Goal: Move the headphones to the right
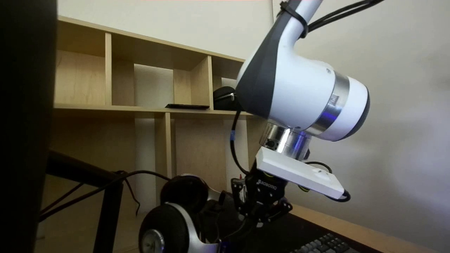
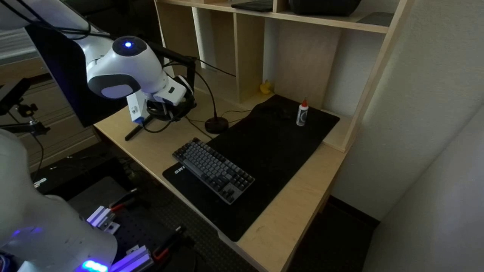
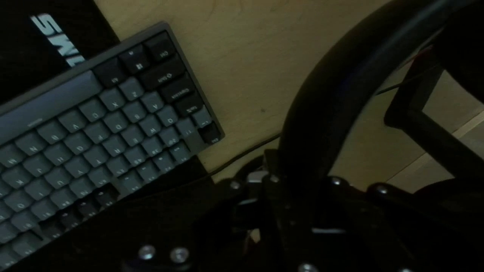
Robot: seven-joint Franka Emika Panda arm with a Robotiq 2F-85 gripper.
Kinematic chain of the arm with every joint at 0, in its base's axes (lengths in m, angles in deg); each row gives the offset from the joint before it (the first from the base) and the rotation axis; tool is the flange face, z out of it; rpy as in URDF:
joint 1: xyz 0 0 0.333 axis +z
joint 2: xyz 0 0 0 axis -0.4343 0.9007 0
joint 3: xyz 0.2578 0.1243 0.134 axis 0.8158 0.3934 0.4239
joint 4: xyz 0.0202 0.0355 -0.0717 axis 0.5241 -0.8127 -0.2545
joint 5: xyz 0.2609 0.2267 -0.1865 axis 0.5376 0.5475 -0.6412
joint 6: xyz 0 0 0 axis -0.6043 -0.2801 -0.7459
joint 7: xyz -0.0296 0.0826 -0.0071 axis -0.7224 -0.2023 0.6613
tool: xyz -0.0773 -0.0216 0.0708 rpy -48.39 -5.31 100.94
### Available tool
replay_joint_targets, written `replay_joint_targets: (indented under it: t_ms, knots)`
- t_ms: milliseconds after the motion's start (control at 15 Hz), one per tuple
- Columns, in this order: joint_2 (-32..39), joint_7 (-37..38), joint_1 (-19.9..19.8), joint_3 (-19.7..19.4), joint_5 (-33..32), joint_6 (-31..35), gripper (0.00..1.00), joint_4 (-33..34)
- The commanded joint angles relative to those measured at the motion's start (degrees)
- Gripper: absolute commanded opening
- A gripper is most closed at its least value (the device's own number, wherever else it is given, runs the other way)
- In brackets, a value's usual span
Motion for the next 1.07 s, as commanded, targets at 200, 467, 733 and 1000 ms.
replay_joint_targets:
  t_ms: [200,467,733,1000]
  knots:
    - [-7.12,-0.2,-5.61,-10.23,4.55,-10.84,0.04,-5.39]
    - [-6.58,-5.16,-5.58,-17.16,15.34,-9.76,0.04,-3.53]
    - [-6.21,-3.92,-5.76,-17.09,13.28,-9.25,0.18,-4.08]
    - [5.23,0.66,-10.28,-19.39,10.27,-5.04,0.04,4.26]
